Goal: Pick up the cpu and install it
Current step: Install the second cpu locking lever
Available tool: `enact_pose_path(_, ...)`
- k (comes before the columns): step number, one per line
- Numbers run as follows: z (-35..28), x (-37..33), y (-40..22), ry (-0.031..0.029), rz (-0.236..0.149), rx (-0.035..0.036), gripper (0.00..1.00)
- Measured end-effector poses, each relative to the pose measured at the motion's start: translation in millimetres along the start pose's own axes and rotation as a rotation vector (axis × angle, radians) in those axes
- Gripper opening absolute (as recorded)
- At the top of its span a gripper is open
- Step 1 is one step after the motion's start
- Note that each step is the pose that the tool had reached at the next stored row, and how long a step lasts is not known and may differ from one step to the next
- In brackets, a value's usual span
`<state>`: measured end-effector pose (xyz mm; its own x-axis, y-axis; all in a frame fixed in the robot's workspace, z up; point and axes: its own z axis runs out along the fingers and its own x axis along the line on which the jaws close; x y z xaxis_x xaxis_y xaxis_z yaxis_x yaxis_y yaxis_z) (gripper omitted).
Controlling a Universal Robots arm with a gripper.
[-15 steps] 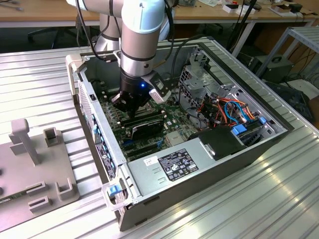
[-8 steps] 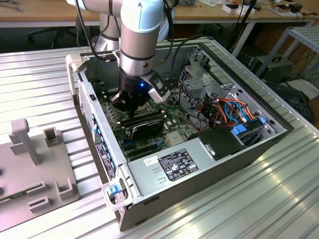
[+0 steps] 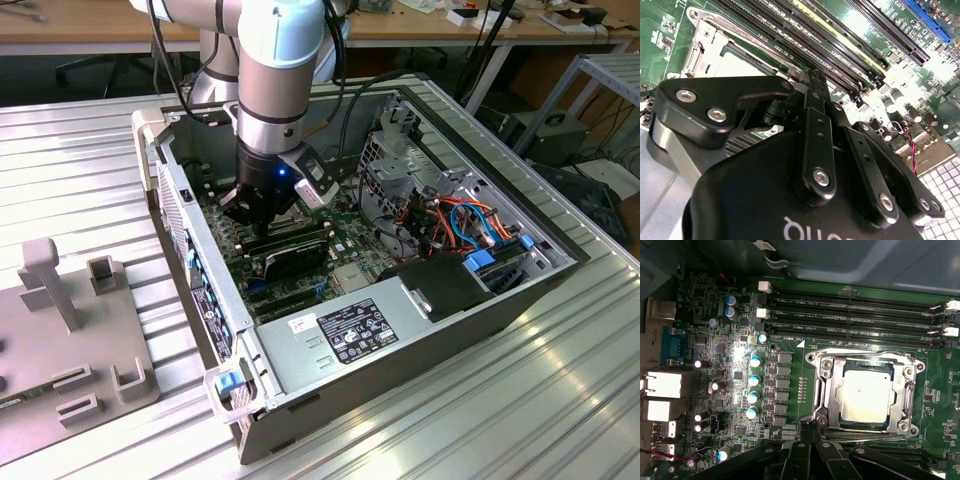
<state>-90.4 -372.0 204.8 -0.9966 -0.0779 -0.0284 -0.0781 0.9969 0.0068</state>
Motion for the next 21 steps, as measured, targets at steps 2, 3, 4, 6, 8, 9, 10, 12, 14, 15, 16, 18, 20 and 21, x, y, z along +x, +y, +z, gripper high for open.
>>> enact_pose_path(2,0.0,0.0,0.1,0.0000,0.000,-0.0001,0.11)
enact_pose_path(3,0.1,0.0,0.2,-0.0002,0.000,-0.0002,0.11)
enact_pose_path(4,0.1,0.0,0.6,-0.0002,0.000,-0.0001,0.11)
enact_pose_path(6,-0.5,-0.1,1.2,-0.0002,0.000,0.0001,0.11)
enact_pose_path(8,-1.4,-0.3,1.6,-0.0004,0.000,0.0004,0.11)
enact_pose_path(9,-2.0,-0.3,1.8,-0.0005,0.000,0.0009,0.11)
enact_pose_path(10,-3.1,-0.3,1.9,-0.0001,0.000,0.0021,0.11)
enact_pose_path(12,-4.1,-0.3,2.3,0.0000,0.000,0.0039,0.11)
enact_pose_path(14,-4.3,-0.3,2.6,-0.0002,0.000,0.0049,0.11)
enact_pose_path(15,-4.3,-0.3,2.7,-0.0006,0.000,0.0047,0.11)
enact_pose_path(16,-4.1,-0.3,2.8,-0.0015,0.000,0.0035,0.11)
enact_pose_path(18,-3.4,-0.2,2.7,-0.0017,0.000,0.0030,0.11)
enact_pose_path(20,-2.7,-0.2,2.7,-0.0017,0.000,0.0029,0.11)
enact_pose_path(21,-2.6,-0.1,2.7,-0.0016,0.000,0.0026,0.11)
